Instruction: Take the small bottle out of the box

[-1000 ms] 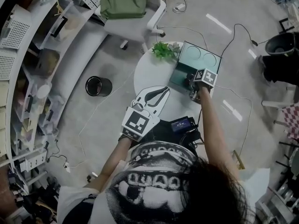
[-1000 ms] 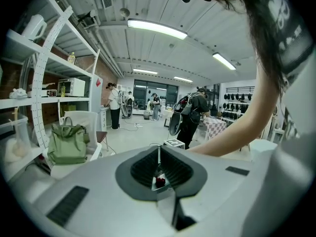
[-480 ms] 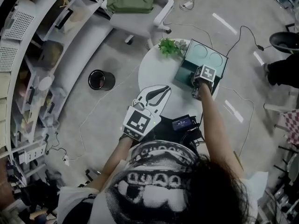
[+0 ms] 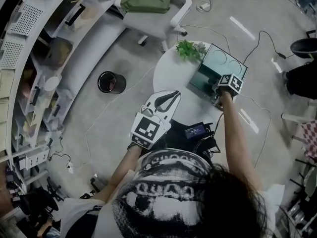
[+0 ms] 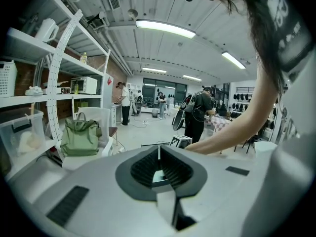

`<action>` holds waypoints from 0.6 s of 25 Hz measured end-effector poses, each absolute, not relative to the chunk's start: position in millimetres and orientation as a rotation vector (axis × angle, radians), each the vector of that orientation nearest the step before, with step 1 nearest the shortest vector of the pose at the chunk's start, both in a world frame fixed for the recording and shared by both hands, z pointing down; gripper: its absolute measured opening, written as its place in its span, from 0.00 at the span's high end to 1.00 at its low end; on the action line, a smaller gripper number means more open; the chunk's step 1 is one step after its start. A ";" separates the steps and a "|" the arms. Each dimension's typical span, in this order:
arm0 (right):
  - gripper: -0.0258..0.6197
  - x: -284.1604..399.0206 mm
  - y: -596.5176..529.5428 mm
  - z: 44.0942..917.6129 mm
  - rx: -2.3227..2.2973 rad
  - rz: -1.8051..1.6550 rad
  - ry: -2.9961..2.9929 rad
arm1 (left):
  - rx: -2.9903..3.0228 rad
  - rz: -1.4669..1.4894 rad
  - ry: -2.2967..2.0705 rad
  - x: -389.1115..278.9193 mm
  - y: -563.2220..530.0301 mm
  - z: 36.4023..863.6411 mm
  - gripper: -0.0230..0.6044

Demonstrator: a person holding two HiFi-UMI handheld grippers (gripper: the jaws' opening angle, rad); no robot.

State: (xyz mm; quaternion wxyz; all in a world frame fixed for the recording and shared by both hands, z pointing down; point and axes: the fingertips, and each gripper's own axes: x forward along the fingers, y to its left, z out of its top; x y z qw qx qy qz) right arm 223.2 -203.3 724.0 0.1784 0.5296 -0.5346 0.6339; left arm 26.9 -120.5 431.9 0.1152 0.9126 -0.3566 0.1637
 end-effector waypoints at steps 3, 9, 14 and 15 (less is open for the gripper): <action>0.58 216.5 -200.0 712.1 1.501 1.931 -1.525 | 2.667 0.470 -1.050 18.5 -119.7 430.8 0.93; 0.58 204.7 -188.7 688.4 1.493 2.056 -1.606 | 2.684 0.461 -1.021 10.9 -115.2 429.4 0.93; 0.58 190.7 -177.8 658.1 1.504 2.079 -1.729 | 2.698 0.454 -0.986 -0.3 -107.9 428.4 0.93; 0.58 187.1 -175.3 651.2 1.510 2.082 -1.762 | 2.700 0.452 -0.978 -3.0 -106.5 428.9 0.93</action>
